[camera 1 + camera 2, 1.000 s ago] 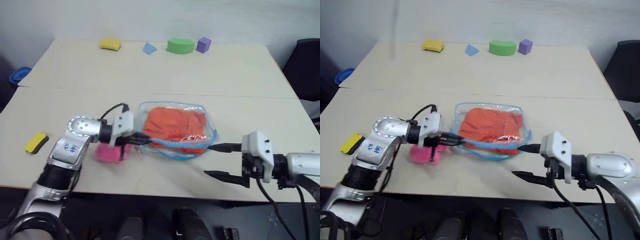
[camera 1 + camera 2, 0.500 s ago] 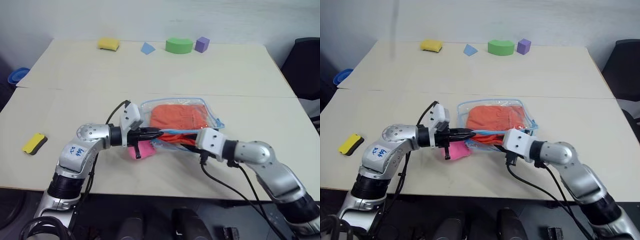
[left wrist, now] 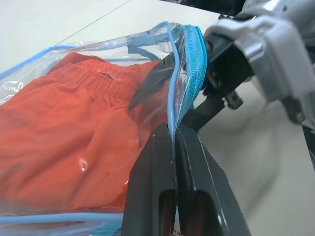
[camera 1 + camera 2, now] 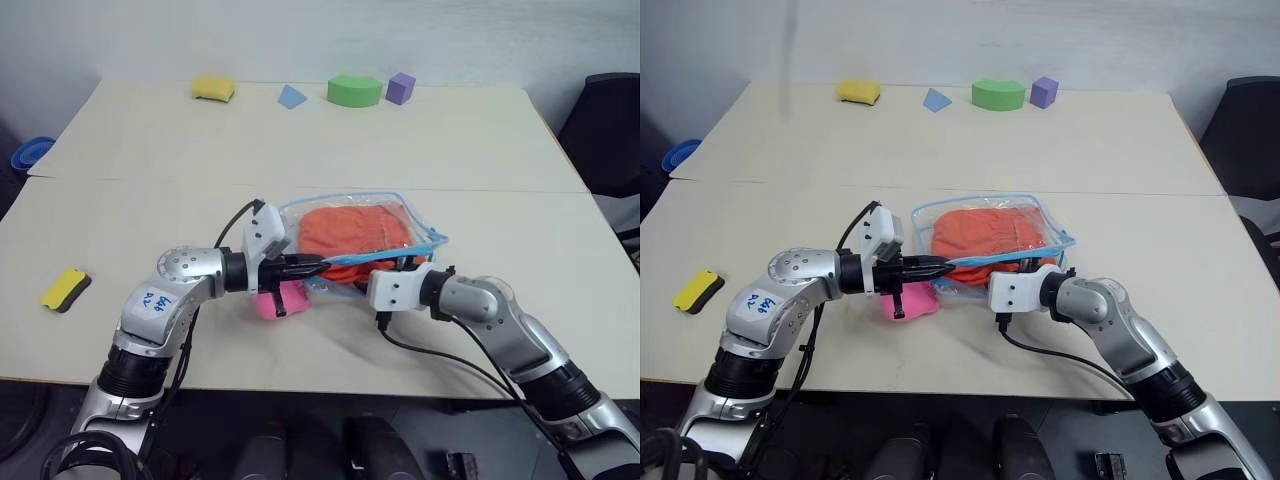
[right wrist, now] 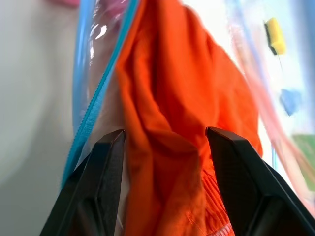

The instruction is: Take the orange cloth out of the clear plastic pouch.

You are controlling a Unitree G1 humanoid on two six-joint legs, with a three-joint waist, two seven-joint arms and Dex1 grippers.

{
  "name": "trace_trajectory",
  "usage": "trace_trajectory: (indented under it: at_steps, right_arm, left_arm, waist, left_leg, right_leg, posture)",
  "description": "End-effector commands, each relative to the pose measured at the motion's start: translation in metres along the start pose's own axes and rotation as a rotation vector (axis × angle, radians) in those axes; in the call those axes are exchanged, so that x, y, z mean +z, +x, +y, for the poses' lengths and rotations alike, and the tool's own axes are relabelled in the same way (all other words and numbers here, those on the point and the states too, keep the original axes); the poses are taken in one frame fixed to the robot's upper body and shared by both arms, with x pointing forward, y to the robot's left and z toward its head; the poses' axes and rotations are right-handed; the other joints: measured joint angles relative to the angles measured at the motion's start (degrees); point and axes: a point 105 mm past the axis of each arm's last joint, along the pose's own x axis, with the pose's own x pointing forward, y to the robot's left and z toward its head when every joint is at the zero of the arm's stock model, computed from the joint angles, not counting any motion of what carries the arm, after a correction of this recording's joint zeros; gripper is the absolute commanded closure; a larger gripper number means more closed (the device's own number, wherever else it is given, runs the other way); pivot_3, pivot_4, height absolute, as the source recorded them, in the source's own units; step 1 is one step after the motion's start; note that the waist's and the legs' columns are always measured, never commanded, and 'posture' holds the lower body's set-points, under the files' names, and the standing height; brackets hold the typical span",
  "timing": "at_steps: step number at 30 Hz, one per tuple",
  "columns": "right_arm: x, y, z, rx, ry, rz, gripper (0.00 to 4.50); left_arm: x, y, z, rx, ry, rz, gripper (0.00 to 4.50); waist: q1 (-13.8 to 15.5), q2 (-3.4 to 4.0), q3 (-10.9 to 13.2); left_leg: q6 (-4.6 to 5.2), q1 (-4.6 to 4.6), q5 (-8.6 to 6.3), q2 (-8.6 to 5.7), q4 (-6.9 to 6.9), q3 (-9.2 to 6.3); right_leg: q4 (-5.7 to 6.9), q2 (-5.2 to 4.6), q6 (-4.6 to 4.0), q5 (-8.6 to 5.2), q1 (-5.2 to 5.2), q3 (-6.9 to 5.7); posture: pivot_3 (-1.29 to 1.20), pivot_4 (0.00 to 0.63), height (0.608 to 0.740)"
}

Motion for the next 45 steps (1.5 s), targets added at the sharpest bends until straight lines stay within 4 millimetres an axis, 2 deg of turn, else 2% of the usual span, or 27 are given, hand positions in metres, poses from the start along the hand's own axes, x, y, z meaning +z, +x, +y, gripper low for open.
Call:
trace_trajectory:
  at_steps: [1,4,12,15,19,21,24,27,31,33,36,40,42,45]
  right_arm:
    - [0.001,0.007,-0.002,0.004,-0.138,0.003,1.8]
    - [-0.002,0.015,0.002,0.026,-0.205,0.007,1.8]
    - [-0.019,0.047,-0.012,-0.03,-0.254,0.066,1.8]
    - [-0.025,0.055,-0.009,-0.01,-0.224,0.081,2.38]
    - [-0.029,0.055,-0.004,0.03,-0.214,0.08,3.75]
    - [-0.028,0.05,-0.002,0.05,-0.209,0.067,4.47]
    - [-0.026,0.04,-0.001,0.062,-0.212,0.052,4.47]
    - [-0.023,0.022,0.005,0.108,-0.306,0.031,4.47]
    - [-0.019,0.006,0.026,0.216,-0.397,-0.009,4.47]
    - [-0.013,0.0,0.032,0.236,-0.437,-0.047,4.47]
    - [-0.003,-0.011,0.03,0.22,-0.527,-0.116,4.47]
    - [0.008,-0.035,0.013,0.143,-0.564,-0.189,4.47]
    - [0.017,-0.049,0.009,0.121,-0.58,-0.245,4.47]
    - [0.027,-0.074,0.025,0.206,-0.586,-0.327,4.47]
  left_arm:
    - [0.02,0.003,-0.007,-0.038,0.054,-0.056,4.5]
    - [0.026,0.004,-0.005,-0.035,0.054,-0.076,4.5]
    - [0.028,0.005,-0.007,-0.042,0.053,-0.083,4.5]
    - [0.028,0.005,-0.006,-0.034,0.049,-0.087,4.5]
    - [0.027,0.004,-0.001,-0.005,0.043,-0.091,4.5]
    - [0.024,0.003,0.005,0.027,0.033,-0.089,4.5]
    - [0.02,0.002,0.016,0.089,0.028,-0.083,4.5]
    - [0.026,0.002,0.036,0.174,-0.038,-0.135,4.5]
    - [0.038,0.01,0.048,0.209,-0.074,-0.192,4.5]
    - [0.034,0.016,0.053,0.226,-0.058,-0.169,4.5]
    - [0.022,0.022,0.058,0.257,-0.022,-0.109,4.5]
    - [-0.008,0.026,0.063,0.288,0.212,0.069,4.5]
    - [-0.021,0.026,0.063,0.286,0.264,0.118,4.5]
    - [-0.027,0.026,0.07,0.324,0.239,0.121,4.5]
  waist:
    - [0.0,0.0,0.0]
    - [-0.1,0.0,0.0]
    - [-1.4,-0.01,0.0]
    - [-1.5,-0.02,0.0]
    - [-1.4,-0.02,0.0]
    - [-1.4,-0.03,0.0]
    - [-1.0,-0.04,0.0]
    - [-0.3,-0.04,0.0]
    - [-0.1,-0.07,-0.1]
    - [-0.1,-0.06,-0.1]
    - [-0.2,-0.06,-0.1]
    - [-0.2,-0.06,-0.1]
    - [-0.2,-0.06,-0.1]
    - [0.1,-0.05,-0.1]
  left_leg:
    - [0.0,0.0,0.0,0.0,0.0,0.0]
    - [-0.02,0.01,0.01,0.0,0.0,0.0]
    - [-0.09,0.1,0.05,0.01,0.0,0.01]
    - [-0.09,0.19,0.05,0.01,-0.02,0.01]
    - [-0.09,0.28,0.05,0.01,-0.03,0.02]
    - [-0.09,0.31,0.05,0.01,-0.03,0.02]
    - [-0.08,0.34,0.04,0.0,-0.05,-0.01]
    - [-0.04,0.33,0.02,-0.05,-0.04,-0.03]
    - [-0.04,0.35,0.02,-0.05,-0.01,0.02]
    - [-0.04,0.39,0.02,-0.04,-0.02,0.05]
    - [-0.04,0.4,0.02,-0.04,-0.06,0.08]
    - [-0.06,0.44,0.03,-0.01,-0.09,0.1]
    - [-0.06,0.44,0.03,-0.01,-0.1,0.14]
    - [-0.05,0.44,0.02,-0.01,-0.11,0.17]
  right_leg:
    - [0.0,0.0,0.0,0.0,0.0,0.0]
    - [-0.01,0.01,0.0,0.0,0.0,0.0]
    - [0.07,0.02,0.0,0.0,0.03,0.02]
    - [0.09,0.02,-0.01,0.0,0.09,0.02]
    - [0.09,0.01,-0.01,0.0,0.19,0.04]
    - [0.08,0.01,0.0,0.0,0.23,0.04]
    - [0.07,-0.02,0.0,0.0,0.28,0.01]
    - [0.01,-0.08,0.0,0.0,0.33,-0.04]
    - [-0.04,-0.04,0.0,0.0,0.35,-0.01]
    - [-0.01,-0.02,0.0,0.0,0.35,0.02]
    - [-0.02,0.01,0.0,0.0,0.32,0.08]
    - [-0.03,0.05,0.0,0.0,0.32,0.11]
    - [-0.04,0.04,0.0,0.0,0.32,0.14]
    - [-0.04,0.04,0.0,0.0,0.31,0.16]
  posture:
    - [0.0,0.15,0.74]
    - [0.0,0.15,0.74]
    - [0.0,0.15,0.74]
    - [0.0,0.15,0.74]
    - [0.0,0.15,0.74]
    - [0.0,0.15,0.74]
    - [0.0,0.15,0.74]
    - [0.0,0.15,0.74]
    - [0.0,0.15,0.74]
    - [0.0,0.15,0.74]
    - [0.0,0.15,0.74]
    - [0.0,0.15,0.74]
    - [0.0,0.15,0.74]
    - [0.0,0.15,0.74]
